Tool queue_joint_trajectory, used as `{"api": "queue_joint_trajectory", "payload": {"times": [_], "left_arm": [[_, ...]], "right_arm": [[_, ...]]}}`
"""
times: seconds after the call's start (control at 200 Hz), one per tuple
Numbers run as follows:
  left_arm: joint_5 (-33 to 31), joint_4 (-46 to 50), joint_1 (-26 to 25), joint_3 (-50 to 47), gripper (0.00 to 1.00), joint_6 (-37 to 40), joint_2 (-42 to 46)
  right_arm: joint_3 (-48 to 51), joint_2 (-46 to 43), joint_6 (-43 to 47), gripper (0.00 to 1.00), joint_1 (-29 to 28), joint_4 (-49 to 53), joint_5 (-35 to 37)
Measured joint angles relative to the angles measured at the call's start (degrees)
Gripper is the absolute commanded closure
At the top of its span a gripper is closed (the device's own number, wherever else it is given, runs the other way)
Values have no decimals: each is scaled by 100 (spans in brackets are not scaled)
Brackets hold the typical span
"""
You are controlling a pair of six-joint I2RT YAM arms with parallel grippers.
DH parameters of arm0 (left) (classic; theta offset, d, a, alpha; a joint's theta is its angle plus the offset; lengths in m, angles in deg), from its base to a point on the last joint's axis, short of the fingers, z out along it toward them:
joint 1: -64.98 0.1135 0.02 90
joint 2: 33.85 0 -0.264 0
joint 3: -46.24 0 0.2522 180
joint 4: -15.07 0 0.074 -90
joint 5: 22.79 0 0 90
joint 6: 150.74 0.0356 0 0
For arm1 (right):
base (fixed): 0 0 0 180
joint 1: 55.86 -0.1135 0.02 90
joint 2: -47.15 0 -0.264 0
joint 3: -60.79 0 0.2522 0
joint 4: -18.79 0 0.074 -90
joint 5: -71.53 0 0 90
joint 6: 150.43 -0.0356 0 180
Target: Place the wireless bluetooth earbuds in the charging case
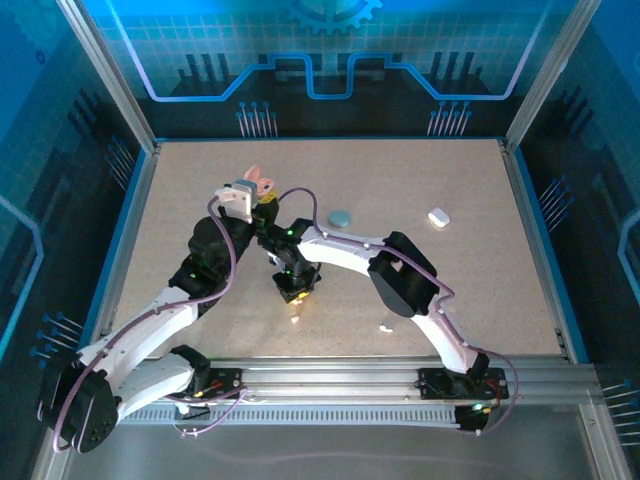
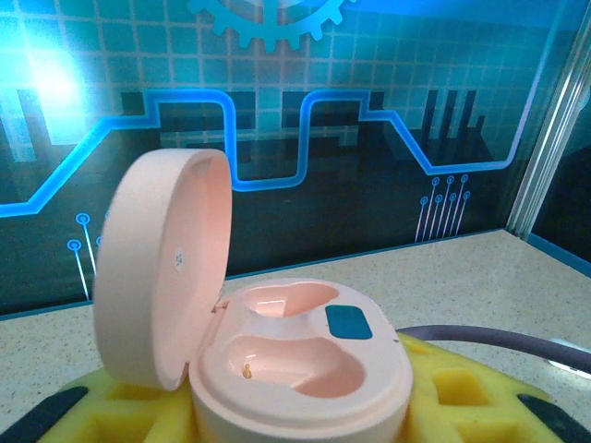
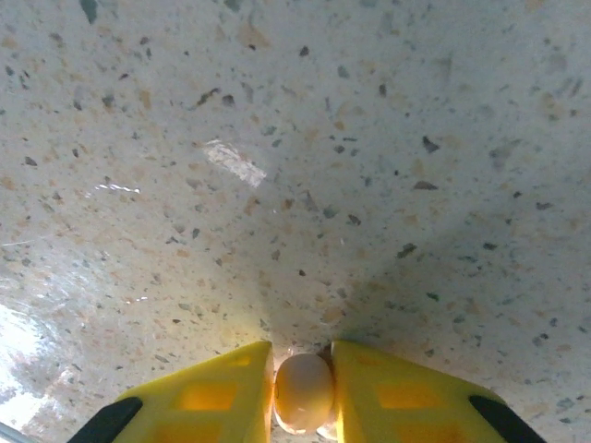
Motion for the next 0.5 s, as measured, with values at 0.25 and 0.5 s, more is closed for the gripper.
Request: {"api": "queue_joint_trajectory", "payload": {"times": [0.25,0.5], "left_arm": [[2,37,0,0,64,0,0],[273,-9,13,0,64,0,-35]], "right_arm": [[400,-229,-2,80,68,-267,-87],[3014,-2133,-328,80,1338,-1685,-1808]]}}
